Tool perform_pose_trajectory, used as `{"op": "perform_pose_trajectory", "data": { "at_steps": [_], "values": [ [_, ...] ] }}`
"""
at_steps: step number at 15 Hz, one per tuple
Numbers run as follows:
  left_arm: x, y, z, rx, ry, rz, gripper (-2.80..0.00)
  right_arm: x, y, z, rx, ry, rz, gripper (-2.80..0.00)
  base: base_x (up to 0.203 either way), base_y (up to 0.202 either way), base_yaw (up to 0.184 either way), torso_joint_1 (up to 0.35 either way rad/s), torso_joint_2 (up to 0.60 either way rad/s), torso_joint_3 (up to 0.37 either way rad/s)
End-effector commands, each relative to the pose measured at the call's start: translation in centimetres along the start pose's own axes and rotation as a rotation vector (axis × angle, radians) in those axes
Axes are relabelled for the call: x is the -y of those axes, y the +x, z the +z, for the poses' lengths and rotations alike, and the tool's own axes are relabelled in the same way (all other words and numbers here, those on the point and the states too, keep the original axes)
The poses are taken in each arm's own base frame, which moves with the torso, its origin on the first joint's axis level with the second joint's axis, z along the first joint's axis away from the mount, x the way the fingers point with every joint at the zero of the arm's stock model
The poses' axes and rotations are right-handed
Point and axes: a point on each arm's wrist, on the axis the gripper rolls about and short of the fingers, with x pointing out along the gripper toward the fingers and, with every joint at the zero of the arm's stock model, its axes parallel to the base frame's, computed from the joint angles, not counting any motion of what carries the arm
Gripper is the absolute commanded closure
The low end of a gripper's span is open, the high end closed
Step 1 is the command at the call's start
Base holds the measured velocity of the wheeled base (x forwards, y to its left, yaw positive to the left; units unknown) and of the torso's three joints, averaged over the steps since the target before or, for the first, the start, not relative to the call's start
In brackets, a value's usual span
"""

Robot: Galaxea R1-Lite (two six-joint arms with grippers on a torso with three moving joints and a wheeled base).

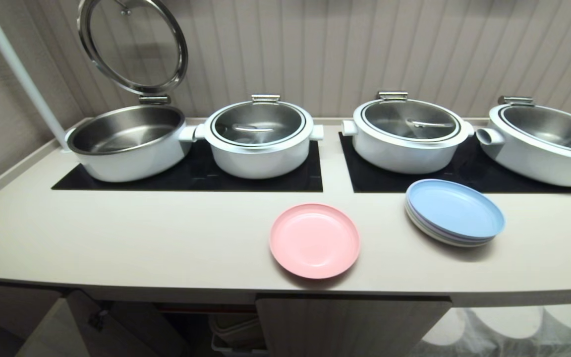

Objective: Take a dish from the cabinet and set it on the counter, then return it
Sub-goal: Pick up the plate from the table

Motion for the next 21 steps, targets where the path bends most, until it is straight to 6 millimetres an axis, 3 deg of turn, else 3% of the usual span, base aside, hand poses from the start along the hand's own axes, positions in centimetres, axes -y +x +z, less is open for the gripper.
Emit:
{"op": "perform_pose_trajectory", "data": {
  "at_steps": [1,6,13,18,21],
  "values": [
    [-0.7,2.5,2.8,-0.151,-0.051,-0.024,0.00,0.0,0.0,0.0,0.001,0.001,-0.001,0.00,0.000,0.000,0.000,0.000,0.00,0.000],
    [-1.9,7.7,8.2,-0.276,-0.138,-0.076,0.00,0.0,0.0,0.0,0.001,0.001,-0.001,0.00,0.000,0.000,0.000,0.000,0.00,0.000],
    [-1.7,15.3,10.7,-0.476,-0.171,-0.166,0.00,0.0,0.0,0.0,0.001,0.001,0.001,0.00,0.000,0.000,0.000,0.000,0.00,0.000],
    [1.7,22.8,13.3,-0.571,-0.234,-0.268,0.00,0.0,0.0,0.0,0.001,0.001,0.001,0.00,0.000,0.000,0.000,0.000,0.00,0.000],
    [4.2,26.9,13.8,-0.612,-0.213,-0.321,0.00,0.0,0.0,0.0,0.001,0.001,-0.001,0.00,0.000,0.000,0.000,0.000,0.00,0.000]
  ]
}}
